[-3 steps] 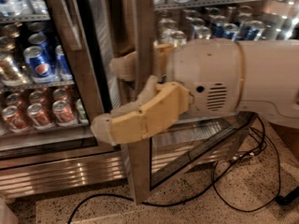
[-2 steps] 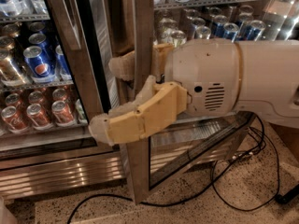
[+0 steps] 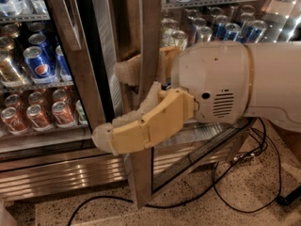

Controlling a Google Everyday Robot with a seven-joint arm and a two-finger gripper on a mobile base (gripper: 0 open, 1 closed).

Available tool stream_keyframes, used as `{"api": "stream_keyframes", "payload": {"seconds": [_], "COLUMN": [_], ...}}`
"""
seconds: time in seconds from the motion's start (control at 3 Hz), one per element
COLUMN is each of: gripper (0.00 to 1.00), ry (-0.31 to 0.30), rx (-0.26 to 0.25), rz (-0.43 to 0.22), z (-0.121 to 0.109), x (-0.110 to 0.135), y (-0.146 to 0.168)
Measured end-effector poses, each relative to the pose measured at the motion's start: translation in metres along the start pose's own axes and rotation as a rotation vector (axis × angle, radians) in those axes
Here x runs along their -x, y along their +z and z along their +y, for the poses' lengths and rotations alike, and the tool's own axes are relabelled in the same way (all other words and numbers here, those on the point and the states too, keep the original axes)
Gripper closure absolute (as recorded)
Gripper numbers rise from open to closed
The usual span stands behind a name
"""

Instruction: Open right fridge door

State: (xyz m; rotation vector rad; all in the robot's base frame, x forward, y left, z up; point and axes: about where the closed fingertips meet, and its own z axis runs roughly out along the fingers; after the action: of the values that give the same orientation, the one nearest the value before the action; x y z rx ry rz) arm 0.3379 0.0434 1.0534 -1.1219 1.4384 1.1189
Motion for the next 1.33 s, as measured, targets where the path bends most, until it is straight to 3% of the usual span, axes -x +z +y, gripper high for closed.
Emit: {"api": "stream_keyframes", "payload": {"seconds": [1.33], "gripper": [0.00], "ry": [-0.014], "rx": [0.012], "rz": [-0.051], "z": [-0.0031], "x": [0.0033], "y": [0.0044]}}
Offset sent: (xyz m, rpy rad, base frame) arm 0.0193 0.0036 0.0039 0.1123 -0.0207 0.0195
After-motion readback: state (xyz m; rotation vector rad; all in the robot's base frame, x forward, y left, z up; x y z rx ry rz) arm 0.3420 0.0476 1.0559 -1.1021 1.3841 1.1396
